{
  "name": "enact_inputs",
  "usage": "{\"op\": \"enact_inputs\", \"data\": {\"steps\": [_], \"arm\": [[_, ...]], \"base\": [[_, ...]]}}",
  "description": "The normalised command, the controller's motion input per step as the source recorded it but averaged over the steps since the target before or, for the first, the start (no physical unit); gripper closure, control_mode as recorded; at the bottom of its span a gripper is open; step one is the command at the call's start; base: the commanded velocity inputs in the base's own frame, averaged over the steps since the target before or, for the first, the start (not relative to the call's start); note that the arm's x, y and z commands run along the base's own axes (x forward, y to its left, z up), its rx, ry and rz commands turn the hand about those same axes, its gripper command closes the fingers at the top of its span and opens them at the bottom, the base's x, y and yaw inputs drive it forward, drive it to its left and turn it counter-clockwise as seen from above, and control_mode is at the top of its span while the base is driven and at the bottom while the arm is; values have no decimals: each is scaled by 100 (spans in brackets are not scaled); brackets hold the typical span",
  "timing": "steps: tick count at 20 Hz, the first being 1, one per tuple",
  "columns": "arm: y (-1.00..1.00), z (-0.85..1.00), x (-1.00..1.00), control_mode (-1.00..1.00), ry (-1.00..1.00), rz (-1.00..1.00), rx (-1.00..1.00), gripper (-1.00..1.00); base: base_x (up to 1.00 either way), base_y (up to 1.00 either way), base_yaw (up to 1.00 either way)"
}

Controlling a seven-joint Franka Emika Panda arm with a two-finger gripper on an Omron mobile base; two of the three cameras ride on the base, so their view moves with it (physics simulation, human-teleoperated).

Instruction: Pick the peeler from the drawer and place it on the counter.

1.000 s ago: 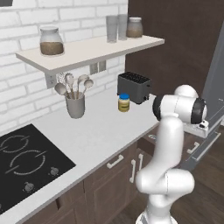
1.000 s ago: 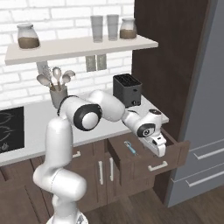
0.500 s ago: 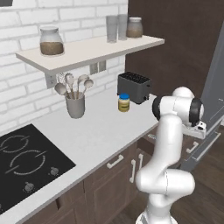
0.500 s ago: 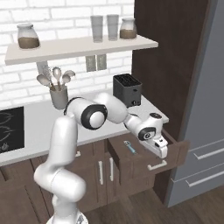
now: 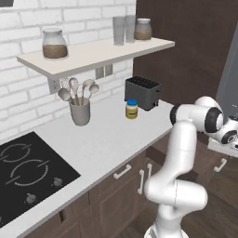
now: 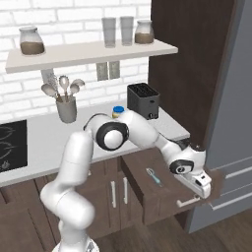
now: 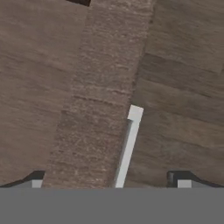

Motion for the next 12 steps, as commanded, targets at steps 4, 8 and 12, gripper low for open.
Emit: {"op": "enact_inputs", "data": {"steps": [4, 8, 12], "arm": [[-100, 1, -91, -100, -11, -2, 15, -100], [-39, 69, -62, -100, -27, 0, 33, -100], [66, 100, -6, -100, -16, 6, 20, -100]], "base": [[0, 0, 0], [0, 0, 0], [0, 0, 0]]}}
